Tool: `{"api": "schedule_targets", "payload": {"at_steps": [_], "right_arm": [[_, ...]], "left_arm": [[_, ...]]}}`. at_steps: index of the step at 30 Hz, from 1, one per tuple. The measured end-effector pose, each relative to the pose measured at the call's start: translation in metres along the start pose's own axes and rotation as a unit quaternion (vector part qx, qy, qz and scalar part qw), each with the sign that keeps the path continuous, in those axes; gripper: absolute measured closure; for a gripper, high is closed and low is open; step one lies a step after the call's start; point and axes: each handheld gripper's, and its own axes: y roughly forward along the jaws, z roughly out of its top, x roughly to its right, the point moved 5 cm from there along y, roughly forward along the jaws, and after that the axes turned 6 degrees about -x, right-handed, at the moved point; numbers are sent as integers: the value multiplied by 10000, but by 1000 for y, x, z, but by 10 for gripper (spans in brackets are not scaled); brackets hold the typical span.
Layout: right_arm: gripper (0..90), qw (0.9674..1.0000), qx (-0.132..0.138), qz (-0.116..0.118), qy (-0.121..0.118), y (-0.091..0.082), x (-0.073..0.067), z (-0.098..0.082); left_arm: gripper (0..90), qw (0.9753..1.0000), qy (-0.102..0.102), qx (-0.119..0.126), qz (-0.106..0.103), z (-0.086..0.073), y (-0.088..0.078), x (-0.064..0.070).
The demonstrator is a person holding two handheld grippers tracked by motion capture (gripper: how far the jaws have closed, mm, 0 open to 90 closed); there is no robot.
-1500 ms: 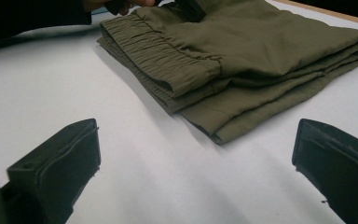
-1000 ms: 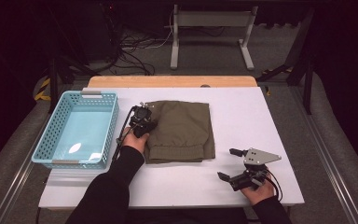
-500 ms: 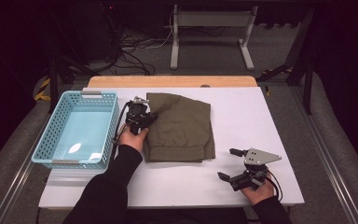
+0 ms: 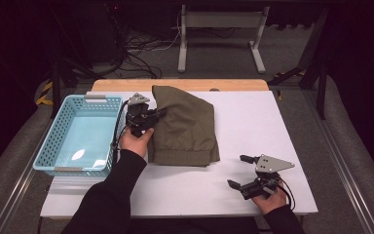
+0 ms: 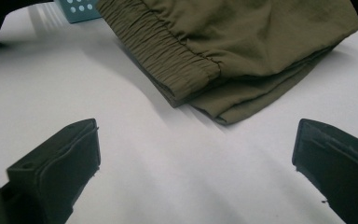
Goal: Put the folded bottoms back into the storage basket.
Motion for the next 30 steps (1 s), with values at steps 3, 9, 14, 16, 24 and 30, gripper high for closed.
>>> {"api": "schedule_targets", "payload": {"at_steps": [3,9,14,16,24,30], "right_arm": [[14,10000,5,-4,-3,0,0,0],[14,10000,7,-3,-6,0,0,0],[14,10000,-3,12,-27,1,-1,0],[14,10000,-1,9,-12,1,0,0],[14,10000,-14,16,2,1,0,0],[14,10000,-8,12,10,1,0,0]], "left_arm": [[826,9999,28,101,-48,4,-5,2],[827,9996,68,262,-113,11,-15,5],[828,9990,64,392,-185,16,-24,7],[828,9989,86,430,-190,17,-27,8],[829,9978,244,581,-216,26,-44,15],[829,9973,357,609,-187,32,-57,18]]}}
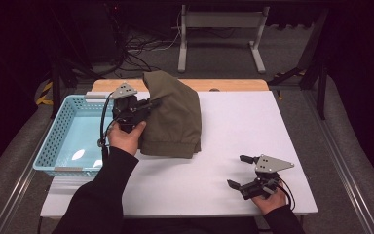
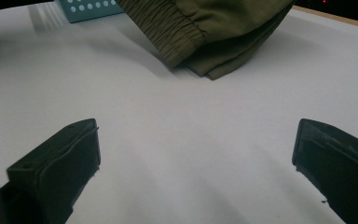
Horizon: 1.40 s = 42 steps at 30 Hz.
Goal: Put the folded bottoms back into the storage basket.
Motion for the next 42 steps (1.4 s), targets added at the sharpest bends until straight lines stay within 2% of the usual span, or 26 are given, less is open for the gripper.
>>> {"api": "schedule_targets", "payload": {"at_steps": [9,17,27,30,42], "right_arm": [[14,10000,2,-4,0,0,0,0],[14,10000,2,-5,-3,0,0,0],[13,10000,-6,-11,-11,0,0,0],[14,10000,-6,-15,-7,0,0,0],[14,10000,-6,-40,-7,0,0,0]], "left_arm": [[829,9999,77,92,40,8,-18,2],[829,9998,124,93,158,10,-40,-3],[829,9989,143,112,439,10,-72,-18],[829,9986,76,124,518,9,-84,-26],[828,9967,-15,108,799,5,-112,-47]]}}
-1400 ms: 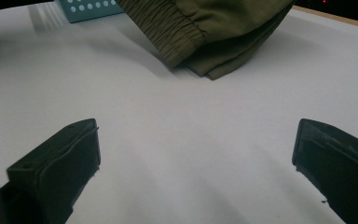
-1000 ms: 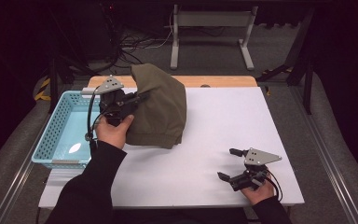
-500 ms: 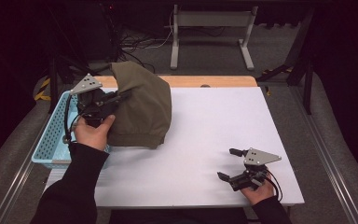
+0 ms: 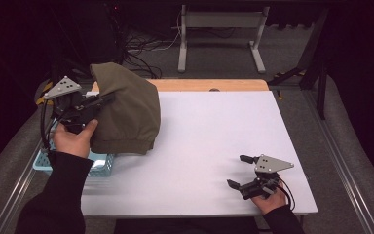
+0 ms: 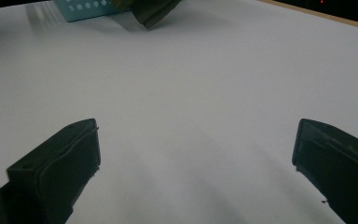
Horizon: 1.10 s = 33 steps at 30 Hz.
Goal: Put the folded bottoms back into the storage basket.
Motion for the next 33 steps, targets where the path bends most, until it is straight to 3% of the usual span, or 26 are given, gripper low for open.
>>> {"api": "schedule_targets", "payload": {"at_steps": [12,21,33], "right_arm": [[14,10000,-9,-15,-7,0,0,0],[13,10000,-12,-25,-8,0,0,0],[14,10000,-22,-35,0,1,0,0]], "left_arm": [[828,9996,-41,53,256,-1,-27,-21],[828,9994,25,-162,305,0,-39,-36],[827,9988,-233,-335,283,-5,-50,-66]]}}
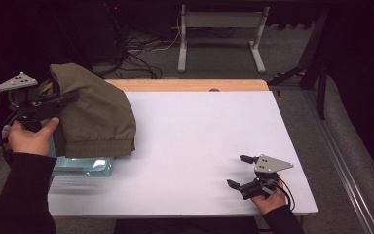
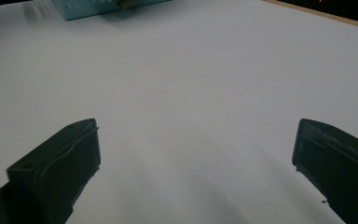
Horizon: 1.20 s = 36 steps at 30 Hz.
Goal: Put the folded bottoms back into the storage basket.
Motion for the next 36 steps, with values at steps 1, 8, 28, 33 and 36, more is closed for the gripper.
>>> {"api": "schedule_targets", "payload": {"at_steps": [1,8,28,33,36], "right_arm": [[14,10000,-2,-1,3,0,0,0],[14,10000,-10,-7,3,0,0,0],[14,10000,-13,-19,-5,0,0,0],[14,10000,-15,-19,-8,0,0,0],[14,10000,-11,-13,-3,0,0,0]], "left_arm": [[827,10000,-5,-15,-26,0,1,-1],[825,9998,96,-154,-28,4,12,-8],[814,9968,-365,-682,220,-13,22,-62],[809,9953,-373,-850,267,-18,27,-71],[806,9942,-434,-933,302,-21,29,-76]]}}
